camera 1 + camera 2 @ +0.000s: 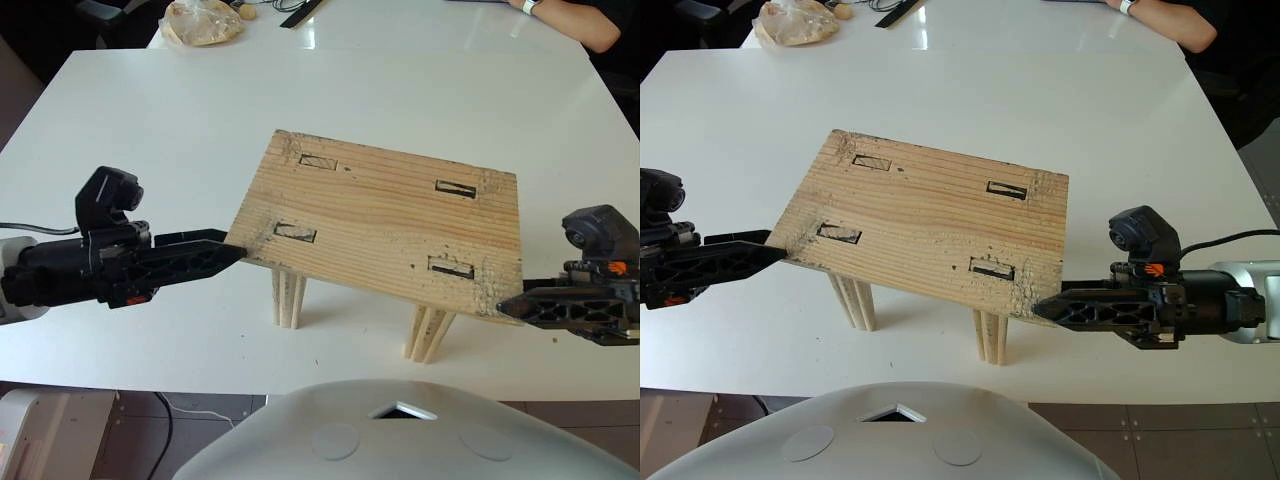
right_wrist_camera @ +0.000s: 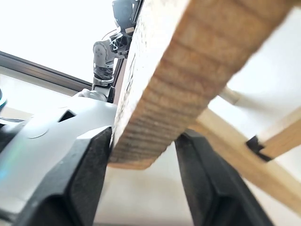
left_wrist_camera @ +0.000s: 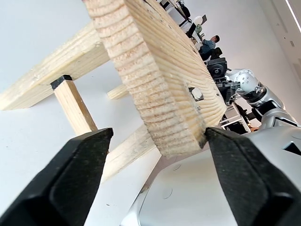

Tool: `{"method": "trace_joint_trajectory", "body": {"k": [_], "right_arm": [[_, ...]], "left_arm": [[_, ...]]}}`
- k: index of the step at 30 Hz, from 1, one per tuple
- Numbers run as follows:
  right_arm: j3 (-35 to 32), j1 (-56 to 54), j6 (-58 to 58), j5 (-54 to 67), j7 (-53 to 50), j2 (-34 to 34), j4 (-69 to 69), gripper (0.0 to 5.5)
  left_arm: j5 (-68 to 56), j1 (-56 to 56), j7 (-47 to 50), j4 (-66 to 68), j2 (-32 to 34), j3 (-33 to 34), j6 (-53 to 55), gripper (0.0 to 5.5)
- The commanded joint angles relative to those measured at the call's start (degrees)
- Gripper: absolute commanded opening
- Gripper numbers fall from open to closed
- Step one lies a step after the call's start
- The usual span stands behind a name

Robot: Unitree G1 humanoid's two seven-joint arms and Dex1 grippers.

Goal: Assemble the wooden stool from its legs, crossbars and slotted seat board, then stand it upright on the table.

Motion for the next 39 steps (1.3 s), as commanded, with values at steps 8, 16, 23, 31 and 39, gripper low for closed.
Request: {"method": "trace_joint_trajectory", "body": {"k": [8,16,23,31,39], "right_arm": [[10.6,-22.4,15.0,-0.6,-14.6,3.9,10.7,3.84],[20.1,-45.9,24.1,-0.6,-26.4,16.4,25.2,3.84],[15.6,-51.7,21.3,-0.6,-43.1,34.0,30.3,3.84],[1.3,-53.5,12.2,-0.6,-61.3,54.7,27.6,3.84],[5.5,-51.4,-3.8,-26.2,-65.1,63.0,24.4,3.84]], "left_arm": [[0.6,-8.5,0.5,9.1,-1.4,4.1,7.8,5.39],[6.8,-15.2,18.6,7.9,-14.2,0.6,-2.9,5.39],[40.2,-16.8,25.0,5.5,-29.7,-11.6,-17.7,5.39],[65.6,-22.3,25.9,9.0,-37.5,-20.8,-27.0,5.39],[80.9,-25.8,29.7,12.7,-47.0,-23.9,-34.4,5.39]]}}
